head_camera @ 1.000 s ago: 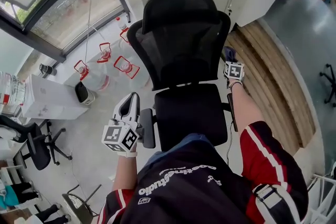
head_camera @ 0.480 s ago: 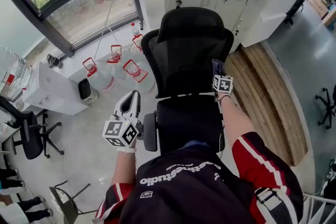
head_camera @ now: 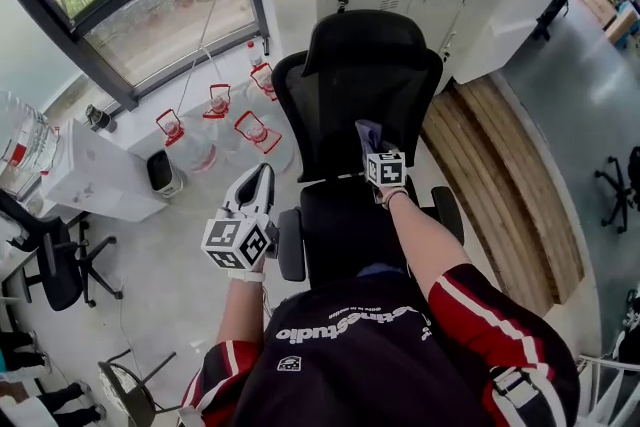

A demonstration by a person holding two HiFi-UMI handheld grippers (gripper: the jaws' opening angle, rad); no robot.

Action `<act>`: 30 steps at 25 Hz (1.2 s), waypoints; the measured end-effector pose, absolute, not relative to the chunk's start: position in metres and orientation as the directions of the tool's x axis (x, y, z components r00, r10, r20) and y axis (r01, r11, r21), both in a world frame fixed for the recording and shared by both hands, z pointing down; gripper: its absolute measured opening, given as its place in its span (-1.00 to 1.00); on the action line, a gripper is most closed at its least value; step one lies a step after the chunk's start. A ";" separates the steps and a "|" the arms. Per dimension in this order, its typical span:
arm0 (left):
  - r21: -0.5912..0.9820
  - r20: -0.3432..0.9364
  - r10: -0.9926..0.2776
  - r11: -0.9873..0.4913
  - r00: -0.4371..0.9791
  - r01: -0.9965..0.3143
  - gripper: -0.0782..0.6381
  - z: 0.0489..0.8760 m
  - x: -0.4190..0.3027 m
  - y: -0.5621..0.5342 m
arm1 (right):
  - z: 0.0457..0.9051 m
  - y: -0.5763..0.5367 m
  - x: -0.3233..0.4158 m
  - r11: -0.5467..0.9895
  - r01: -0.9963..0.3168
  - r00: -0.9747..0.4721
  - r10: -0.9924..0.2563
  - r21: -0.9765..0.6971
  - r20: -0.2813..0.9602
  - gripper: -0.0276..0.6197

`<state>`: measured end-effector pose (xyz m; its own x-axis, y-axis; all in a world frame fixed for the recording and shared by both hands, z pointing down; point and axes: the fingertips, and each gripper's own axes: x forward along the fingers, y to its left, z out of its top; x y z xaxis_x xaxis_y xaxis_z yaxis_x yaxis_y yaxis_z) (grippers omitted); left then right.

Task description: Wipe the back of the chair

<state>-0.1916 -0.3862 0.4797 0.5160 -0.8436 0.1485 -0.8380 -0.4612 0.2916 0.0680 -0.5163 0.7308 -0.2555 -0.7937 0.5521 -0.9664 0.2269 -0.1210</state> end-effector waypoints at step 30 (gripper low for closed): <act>0.253 0.334 -0.869 -0.291 0.366 -0.923 -0.71 0.541 -0.208 -0.386 | 0.852 -0.588 -0.109 0.351 -0.822 -0.562 -0.627 -0.448 0.540 -0.73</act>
<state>-0.2082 -0.3860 0.5409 0.3656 -0.8688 0.3339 -0.9226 -0.2908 0.2533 -0.1090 -0.5875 0.8525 -0.5616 -0.6269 0.5400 -0.8223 0.3506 -0.4482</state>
